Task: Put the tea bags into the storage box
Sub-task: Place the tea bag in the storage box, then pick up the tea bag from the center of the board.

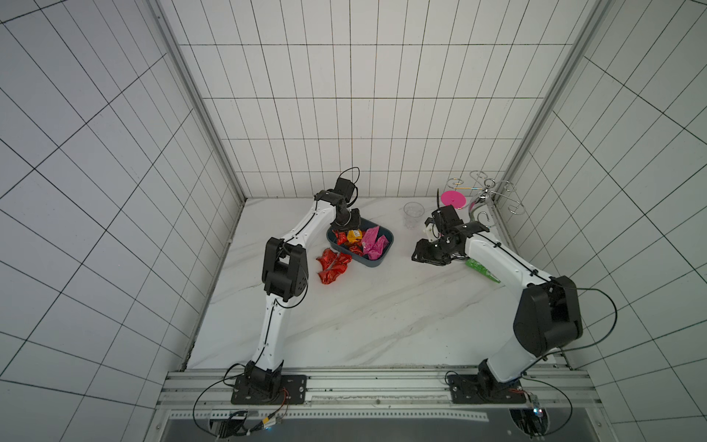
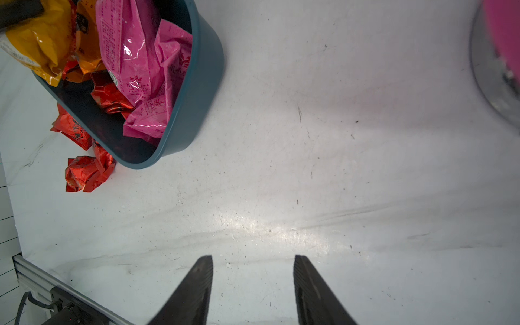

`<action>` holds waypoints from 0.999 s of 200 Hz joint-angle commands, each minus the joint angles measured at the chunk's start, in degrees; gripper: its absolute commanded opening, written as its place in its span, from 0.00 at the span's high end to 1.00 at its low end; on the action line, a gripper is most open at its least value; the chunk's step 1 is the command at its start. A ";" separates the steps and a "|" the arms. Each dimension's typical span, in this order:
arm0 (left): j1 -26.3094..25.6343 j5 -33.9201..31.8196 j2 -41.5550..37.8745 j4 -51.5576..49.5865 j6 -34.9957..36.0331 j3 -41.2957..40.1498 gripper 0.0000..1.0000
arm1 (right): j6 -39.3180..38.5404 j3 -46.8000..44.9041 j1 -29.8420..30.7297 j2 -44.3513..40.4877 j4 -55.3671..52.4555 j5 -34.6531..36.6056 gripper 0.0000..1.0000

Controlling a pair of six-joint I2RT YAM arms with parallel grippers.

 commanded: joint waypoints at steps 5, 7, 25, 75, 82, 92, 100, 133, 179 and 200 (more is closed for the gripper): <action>-0.15 1.03 0.04 0.19 -0.52 1.70 0.57 | -1.23 0.49 -0.55 -2.32 -2.09 0.78 0.49; -0.15 0.95 -0.10 0.15 -0.52 1.61 0.56 | -1.23 0.37 -0.55 -2.37 -2.05 0.75 0.49; -0.17 0.09 -1.48 0.09 -0.77 0.99 0.50 | -1.05 -0.44 -0.55 -3.11 -1.95 0.61 0.49; 0.09 -5.99 -9.90 0.01 0.22 -5.89 0.44 | -1.22 -0.42 -0.55 -2.88 -1.96 -0.74 0.49; 0.26 -6.96 -11.44 0.12 0.58 -7.66 0.43 | -1.23 -0.08 -0.55 -2.70 -1.95 -1.00 0.49; 0.57 -7.97 -13.61 0.34 1.08 -10.34 0.43 | -1.32 0.25 -0.55 -2.41 -1.98 -1.39 0.49; 0.87 -8.62 -15.24 0.43 1.23 -12.69 0.42 | -1.32 0.51 -0.55 -2.17 -1.94 -1.70 0.49; 2.01 -10.61 -21.10 1.82 1.33 -23.18 0.42 | -0.89 1.17 -0.54 -1.26 -1.84 -2.78 0.49; 2.64 -11.45 -24.25 4.78 0.38 -32.58 0.41 | 0.65 0.71 -0.46 -1.49 -1.08 -3.43 0.49; 2.98 -11.96 -24.22 6.75 2.76 -34.81 0.41 | 1.70 -0.60 -0.47 -2.59 -0.29 -3.23 0.49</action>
